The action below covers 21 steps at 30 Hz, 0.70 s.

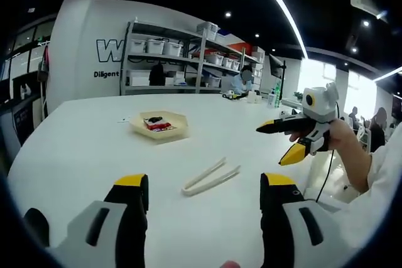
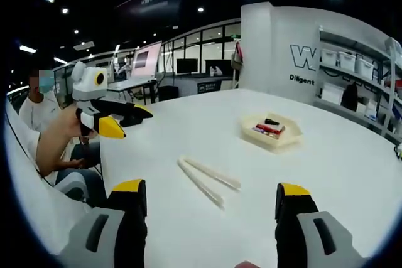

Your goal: Place the target food into the container with the food tongs after gripping and lifting it, then release it inside without dropping or visibly crushing the food.

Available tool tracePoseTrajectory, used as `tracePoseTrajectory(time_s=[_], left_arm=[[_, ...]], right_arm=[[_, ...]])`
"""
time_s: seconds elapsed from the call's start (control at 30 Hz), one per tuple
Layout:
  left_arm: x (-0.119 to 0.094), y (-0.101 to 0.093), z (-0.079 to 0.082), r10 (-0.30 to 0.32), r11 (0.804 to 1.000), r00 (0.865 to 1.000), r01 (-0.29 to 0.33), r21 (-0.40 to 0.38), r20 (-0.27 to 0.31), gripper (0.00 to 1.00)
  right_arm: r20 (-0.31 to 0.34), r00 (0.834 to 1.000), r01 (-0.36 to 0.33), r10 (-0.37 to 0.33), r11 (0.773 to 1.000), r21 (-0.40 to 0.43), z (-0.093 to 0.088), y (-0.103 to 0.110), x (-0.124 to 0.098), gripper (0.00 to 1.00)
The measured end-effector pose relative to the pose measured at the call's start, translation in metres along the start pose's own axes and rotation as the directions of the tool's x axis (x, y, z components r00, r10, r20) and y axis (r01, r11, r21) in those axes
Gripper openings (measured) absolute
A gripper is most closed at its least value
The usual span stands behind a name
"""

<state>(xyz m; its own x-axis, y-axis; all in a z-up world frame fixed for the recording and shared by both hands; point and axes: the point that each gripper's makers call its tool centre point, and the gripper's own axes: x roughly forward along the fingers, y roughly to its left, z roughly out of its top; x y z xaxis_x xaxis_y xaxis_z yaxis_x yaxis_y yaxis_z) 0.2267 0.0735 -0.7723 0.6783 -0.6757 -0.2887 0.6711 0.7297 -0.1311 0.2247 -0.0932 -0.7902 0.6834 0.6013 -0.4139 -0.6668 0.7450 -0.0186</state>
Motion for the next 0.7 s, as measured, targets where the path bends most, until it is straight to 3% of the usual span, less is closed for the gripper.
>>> tracePoseTrajectory(time_s=[0.7], left_arm=[[-0.002,0.002,-0.0005,0.026,1.0,1.0,-0.026,-0.003,-0.003,0.69]], right_arm=[[-0.002,1.0,0.014,-0.014,1.0,0.014,0.0011,-0.0054,0.0023,0.81]])
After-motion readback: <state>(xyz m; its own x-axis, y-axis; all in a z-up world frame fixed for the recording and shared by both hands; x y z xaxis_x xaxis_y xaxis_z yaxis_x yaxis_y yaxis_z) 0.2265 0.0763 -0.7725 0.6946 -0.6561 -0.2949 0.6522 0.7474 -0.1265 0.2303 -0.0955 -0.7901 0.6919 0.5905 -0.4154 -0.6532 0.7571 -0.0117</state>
